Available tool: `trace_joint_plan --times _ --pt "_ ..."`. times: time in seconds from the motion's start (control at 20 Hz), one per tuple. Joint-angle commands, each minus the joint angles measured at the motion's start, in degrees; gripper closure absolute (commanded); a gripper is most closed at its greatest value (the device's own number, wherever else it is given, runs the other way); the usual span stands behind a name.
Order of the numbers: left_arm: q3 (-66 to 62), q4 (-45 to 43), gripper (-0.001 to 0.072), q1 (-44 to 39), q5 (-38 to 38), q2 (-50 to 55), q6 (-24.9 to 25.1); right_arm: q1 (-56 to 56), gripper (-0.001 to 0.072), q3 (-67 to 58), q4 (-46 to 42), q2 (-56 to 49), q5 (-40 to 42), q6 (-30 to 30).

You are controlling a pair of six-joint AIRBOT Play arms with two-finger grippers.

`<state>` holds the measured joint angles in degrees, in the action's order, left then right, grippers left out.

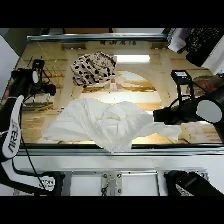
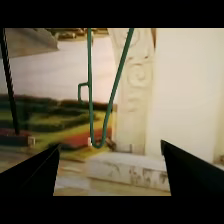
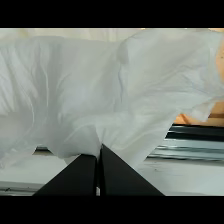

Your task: Fold the clothes and pants, and hang the long-sleeved shirts on hangers.

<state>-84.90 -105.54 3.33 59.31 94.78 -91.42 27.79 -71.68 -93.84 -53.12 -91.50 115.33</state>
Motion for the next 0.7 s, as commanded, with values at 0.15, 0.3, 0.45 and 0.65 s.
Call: trace_joint_plan --times 0.15,0.3,0.45,0.65 --pt "-10.23 -11.37 0.0015 -0.48 -1.77 14.84 -0.20 0.04 0.0697 0.00 0.02 -0.04 0.00 0.02" --pt "-11.87 -11.98 0.0015 0.37 -1.62 17.25 -1.49 0.04 0.0697 0.00 0.02 -0.04 0.00 0.02" --pt "-11.85 -11.78 0.0016 1.18 -1.88 18.82 -1.64 0.04 0.0697 0.00 0.02 -0.04 0.00 0.02" --pt "-11.85 -11.76 0.0015 0.72 -3.04 19.69 -2.01 0.04 0.0697 0.00 0.02 -0.17 0.00 0.02"
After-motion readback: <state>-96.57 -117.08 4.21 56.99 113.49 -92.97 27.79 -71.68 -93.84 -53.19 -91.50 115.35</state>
